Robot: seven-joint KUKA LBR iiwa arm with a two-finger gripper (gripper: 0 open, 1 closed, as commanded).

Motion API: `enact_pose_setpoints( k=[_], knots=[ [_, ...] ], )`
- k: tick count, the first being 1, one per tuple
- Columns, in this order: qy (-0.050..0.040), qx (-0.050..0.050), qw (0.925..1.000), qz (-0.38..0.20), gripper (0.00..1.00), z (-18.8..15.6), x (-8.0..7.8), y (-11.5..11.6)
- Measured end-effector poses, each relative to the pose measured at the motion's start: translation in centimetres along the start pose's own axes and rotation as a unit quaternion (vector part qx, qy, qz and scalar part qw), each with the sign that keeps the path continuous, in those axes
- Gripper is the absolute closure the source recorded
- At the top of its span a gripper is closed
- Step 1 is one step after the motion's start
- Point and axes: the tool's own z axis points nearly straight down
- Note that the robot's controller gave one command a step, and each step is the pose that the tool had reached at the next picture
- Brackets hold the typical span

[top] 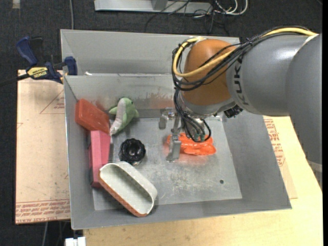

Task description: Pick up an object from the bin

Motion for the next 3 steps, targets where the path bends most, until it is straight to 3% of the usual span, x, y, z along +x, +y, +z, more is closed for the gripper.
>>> enact_pose_setpoints(
  k=[1, 2, 3],
  knots=[
    [-0.0038, 0.0, 1.0, 0.001, 0.0, -0.5, -0.2, -0.1],
    [0.0005, 0.001, 0.9926, 0.121, 0.0, 7.2, -1.0, -10.1],
    [-0.0067, 0.0, 0.9978, -0.067, 0.0, 0.4, -3.0, -10.5]
  ],
)
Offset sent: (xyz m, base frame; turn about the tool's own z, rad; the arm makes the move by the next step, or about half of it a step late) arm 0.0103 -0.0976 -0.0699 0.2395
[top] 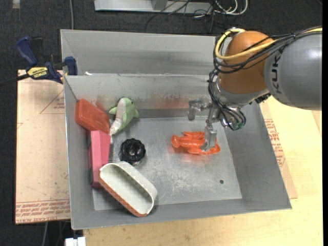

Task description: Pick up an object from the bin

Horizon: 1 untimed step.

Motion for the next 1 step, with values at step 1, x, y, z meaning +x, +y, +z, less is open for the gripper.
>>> enact_pose_setpoints(
  k=[1],
  knots=[
    [0.007, 0.001, 0.9824, 0.187, 0.0, 6.75, 1.97, 0.74]
  ],
)
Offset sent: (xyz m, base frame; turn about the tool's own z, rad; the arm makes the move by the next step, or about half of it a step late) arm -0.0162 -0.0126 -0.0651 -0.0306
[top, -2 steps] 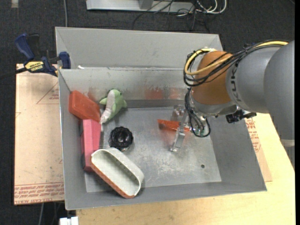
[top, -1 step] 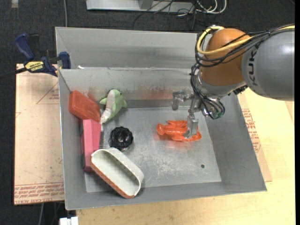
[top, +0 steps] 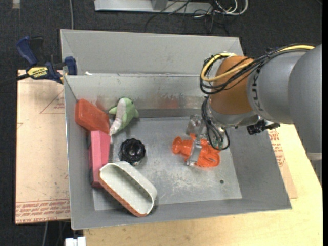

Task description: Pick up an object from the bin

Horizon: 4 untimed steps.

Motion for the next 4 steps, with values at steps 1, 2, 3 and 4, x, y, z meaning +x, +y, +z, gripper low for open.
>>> enact_pose_setpoints(
  k=[1, 2, 3, 4],
  knots=[
    [-0.0081, -0.001, 0.9801, -0.198, 0.0, -0.3, -0.8, -1.6],
    [-0.0048, 0.0, 1.0, 0.0, 1.0, -0.4, -0.3, 0.0],
    [-0.0048, 0.0, 1.0, 0.0, 1.0, -0.4, -0.3, 0.0],
    [-0.0024, 0.0, 1.0, 0.0, 1.0, -1.0, -0.2, 0.0]
  ],
)
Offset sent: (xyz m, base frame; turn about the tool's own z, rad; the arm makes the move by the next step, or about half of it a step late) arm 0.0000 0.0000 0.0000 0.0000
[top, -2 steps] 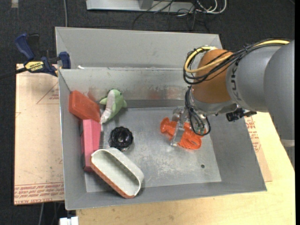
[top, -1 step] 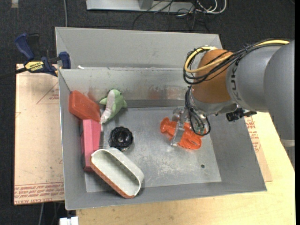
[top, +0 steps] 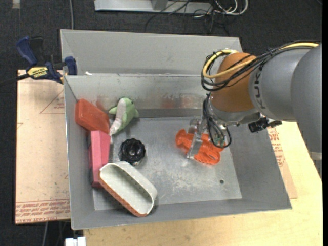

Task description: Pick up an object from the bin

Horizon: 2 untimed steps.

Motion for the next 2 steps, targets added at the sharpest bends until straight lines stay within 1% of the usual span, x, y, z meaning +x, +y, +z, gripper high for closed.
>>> enact_pose_setpoints(
  k=[1, 2],
  knots=[
    [-0.0002, 0.0, 1.0, 0.0, 1.0, -2.4, 0.0, 0.0],
    [0.0002, 0.0, 1.0, 0.0, 1.0, -3.8, 0.0, 0.0]
  ],
)
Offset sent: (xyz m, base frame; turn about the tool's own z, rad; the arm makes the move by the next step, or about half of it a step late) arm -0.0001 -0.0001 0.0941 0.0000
